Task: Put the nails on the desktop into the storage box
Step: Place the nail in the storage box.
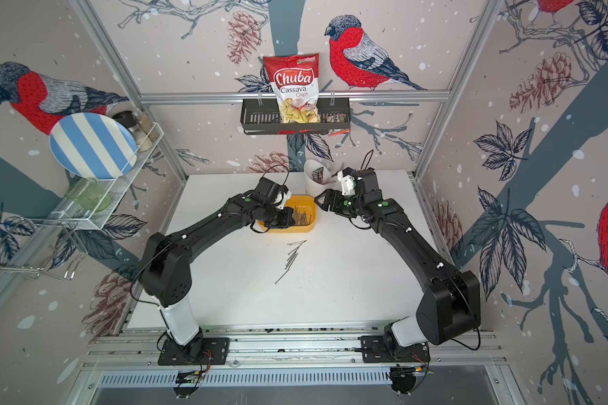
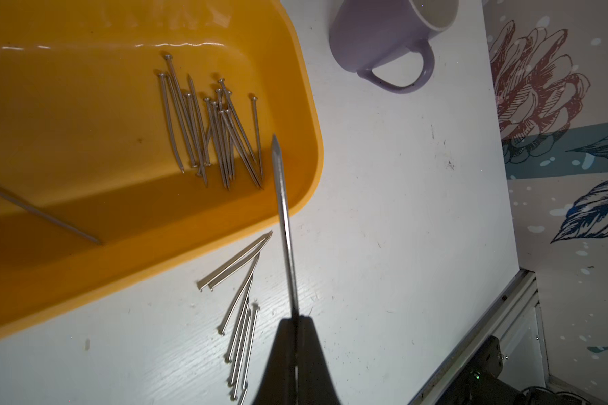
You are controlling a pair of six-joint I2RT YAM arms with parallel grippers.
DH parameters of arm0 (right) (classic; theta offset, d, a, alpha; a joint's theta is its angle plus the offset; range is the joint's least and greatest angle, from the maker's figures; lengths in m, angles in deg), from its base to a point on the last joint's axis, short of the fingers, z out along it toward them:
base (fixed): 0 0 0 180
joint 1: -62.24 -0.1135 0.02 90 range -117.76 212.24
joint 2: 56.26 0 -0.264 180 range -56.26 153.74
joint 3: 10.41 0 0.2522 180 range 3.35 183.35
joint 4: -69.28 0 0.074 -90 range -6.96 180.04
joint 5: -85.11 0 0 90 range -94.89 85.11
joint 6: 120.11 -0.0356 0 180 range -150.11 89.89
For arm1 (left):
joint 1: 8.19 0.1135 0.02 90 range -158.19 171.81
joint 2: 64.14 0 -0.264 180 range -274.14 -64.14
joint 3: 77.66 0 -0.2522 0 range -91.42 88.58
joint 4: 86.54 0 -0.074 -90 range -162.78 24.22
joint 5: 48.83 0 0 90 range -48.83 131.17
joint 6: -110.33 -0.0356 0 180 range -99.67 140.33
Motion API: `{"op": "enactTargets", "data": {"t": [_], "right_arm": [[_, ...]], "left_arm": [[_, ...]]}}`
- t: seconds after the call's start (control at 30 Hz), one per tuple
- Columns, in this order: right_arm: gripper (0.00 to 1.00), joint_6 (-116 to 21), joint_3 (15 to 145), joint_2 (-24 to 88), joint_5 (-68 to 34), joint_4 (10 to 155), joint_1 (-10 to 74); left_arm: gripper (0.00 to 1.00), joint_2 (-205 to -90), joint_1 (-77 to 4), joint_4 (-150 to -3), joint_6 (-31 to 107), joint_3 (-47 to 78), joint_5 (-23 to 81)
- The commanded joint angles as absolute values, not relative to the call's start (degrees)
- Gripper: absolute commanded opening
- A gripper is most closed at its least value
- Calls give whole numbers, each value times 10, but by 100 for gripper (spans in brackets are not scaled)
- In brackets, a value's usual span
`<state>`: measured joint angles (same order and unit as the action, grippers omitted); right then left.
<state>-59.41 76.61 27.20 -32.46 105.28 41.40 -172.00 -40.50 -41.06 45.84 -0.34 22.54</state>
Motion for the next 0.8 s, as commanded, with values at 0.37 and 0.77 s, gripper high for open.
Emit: {"op": "enactTargets", "data": {"t": [0.37,0.77], "right_arm": [[79,-525,765,282,-359,1075,426],[79,-507,807,326,-291,1129,360]], "left_arm": [[0,-1856,-384,-375,442,-94,261],[19,-1858,-378,-390,429,-88,243]]}}
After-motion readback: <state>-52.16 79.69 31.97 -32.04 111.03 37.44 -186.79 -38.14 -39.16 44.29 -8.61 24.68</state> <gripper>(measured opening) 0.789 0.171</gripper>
